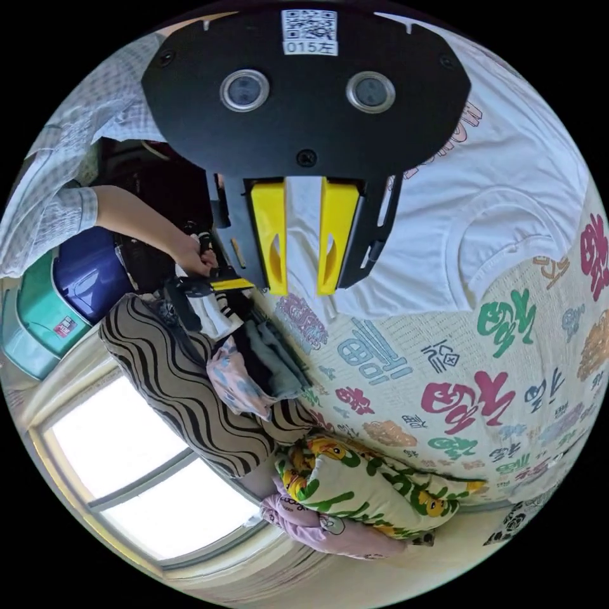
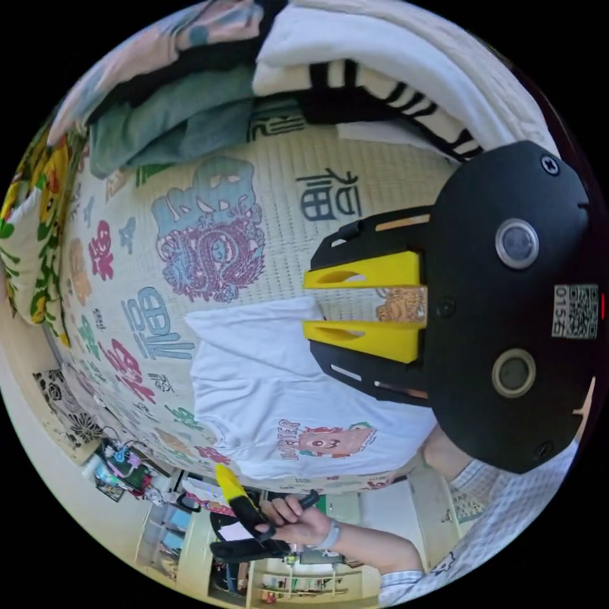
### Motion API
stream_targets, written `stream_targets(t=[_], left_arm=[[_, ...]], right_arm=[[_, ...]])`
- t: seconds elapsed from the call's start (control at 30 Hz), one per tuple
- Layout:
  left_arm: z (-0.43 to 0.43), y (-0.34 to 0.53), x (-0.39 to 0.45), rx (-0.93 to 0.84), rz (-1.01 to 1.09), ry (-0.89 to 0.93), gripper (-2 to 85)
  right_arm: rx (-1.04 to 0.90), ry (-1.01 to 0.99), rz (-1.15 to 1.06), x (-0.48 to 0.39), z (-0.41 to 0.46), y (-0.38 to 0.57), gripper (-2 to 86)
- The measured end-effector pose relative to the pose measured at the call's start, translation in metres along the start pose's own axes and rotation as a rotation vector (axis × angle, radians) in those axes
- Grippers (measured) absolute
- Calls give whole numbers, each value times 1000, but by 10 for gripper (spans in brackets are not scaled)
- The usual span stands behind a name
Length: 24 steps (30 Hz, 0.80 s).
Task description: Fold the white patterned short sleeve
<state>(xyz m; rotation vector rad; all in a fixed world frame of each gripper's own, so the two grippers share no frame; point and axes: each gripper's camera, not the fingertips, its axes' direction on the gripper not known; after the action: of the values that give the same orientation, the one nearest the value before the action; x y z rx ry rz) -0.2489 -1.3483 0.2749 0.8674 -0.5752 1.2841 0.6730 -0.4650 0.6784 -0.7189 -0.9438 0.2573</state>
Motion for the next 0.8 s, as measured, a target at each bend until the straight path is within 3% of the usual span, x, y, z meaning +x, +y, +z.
stream_targets(t=[0.13, 0.2, 0.43, 0.6, 0.8], left_arm=[[31, -24, 2, -133, 12, 7, 88], [54, -48, 7, -168, 11, -6, 84], [113, -97, 18, -291, -27, -29, 69], [132, -100, 44, -399, 26, -49, 64], [68, -114, 73, -230, 125, -88, 69]], right_arm=[[-57, -59, 55, 4, 32, -23, 62], [-26, -110, 16, 1, 34, -25, 6], [47, -227, 97, 13, 40, -3, -8], [42, -324, 248, 24, 90, 7, -6], [31, -308, 256, -1, 123, 0, -5]])
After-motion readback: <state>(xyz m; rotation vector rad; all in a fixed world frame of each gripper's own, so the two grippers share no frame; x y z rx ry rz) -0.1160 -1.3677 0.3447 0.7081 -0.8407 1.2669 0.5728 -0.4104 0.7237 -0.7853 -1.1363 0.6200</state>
